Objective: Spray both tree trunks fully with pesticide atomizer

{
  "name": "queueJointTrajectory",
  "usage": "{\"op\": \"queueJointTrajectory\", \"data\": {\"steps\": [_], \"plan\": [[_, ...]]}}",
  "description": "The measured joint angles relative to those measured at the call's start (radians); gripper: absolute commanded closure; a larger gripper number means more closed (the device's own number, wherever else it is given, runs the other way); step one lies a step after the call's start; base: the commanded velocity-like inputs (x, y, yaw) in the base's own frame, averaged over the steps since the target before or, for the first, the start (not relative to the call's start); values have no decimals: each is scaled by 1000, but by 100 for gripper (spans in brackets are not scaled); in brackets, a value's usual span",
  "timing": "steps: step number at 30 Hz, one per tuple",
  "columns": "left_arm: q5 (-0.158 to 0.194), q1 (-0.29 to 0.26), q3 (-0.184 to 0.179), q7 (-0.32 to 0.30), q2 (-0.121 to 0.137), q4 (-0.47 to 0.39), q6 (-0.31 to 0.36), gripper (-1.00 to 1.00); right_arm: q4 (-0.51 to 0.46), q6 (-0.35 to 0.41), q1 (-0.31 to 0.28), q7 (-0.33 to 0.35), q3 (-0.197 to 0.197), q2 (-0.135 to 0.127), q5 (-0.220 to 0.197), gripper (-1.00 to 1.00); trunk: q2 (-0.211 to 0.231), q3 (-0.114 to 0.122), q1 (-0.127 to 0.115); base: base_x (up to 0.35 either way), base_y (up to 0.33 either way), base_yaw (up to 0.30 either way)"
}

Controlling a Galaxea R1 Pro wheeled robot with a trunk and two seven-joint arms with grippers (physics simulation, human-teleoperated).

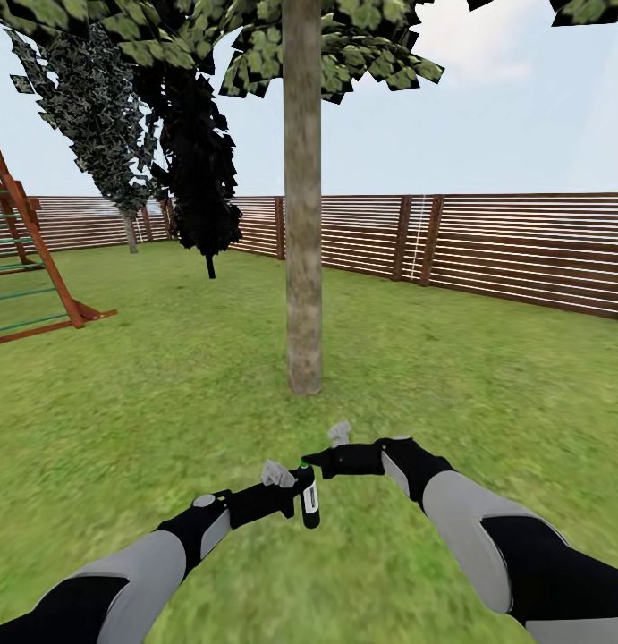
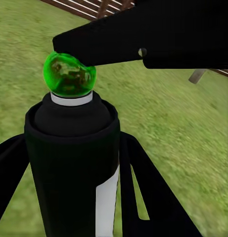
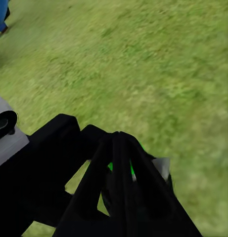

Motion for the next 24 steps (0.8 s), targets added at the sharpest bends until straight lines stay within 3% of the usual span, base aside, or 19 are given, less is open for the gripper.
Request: {"op": "queueJointTrajectory", "data": {"steps": [6,10,11,13,14,16,17,18,20,23,24], "plan": [[1,0,3,0,0,0,-1,100,-5,0,-1,-159,0,-6,1,100,0,0,0,0,0,0],[2,0,4,1,0,0,-1,100,-7,0,-2,-350,-2,-11,-2,100,0,0,0,0,0,0],[2,0,5,3,0,0,-1,100,-7,0,-2,-438,-2,-14,-3,-100,0,0,0,0,0,0],[3,0,9,10,3,-1,-1,100,-7,-1,-2,-625,-3,-61,-6,-100,0,0,0,0,0,0],[3,0,9,11,3,-1,-1,100,-7,-2,-2,-646,-3,-77,-8,-100,0,0,0,0,0,0],[4,0,13,33,6,-1,-2,100,-7,-12,-2,-694,-5,-135,-8,-100,0,0,0,0,0,0],[5,0,16,78,8,-2,-3,100,-5,-29,-2,-717,-6,-182,-9,-100,0,0,0,0,0,0],[5,0,15,101,8,-2,-3,100,-4,-37,-2,-728,-7,-200,-10,-100,0,0,0,0,0,0],[7,0,22,237,7,-2,-3,100,15,-65,16,-811,-6,-249,-9,-100,0,0,0,0,0,0],[9,0,25,502,2,-2,-5,100,69,-151,70,-978,-7,-303,-11,-100,0,0,0,0,0,0],[16,0,36,686,0,-2,-5,100,120,-244,109,-1049,-8,-327,-12,-100,0,0,0,0,0,0]]}}
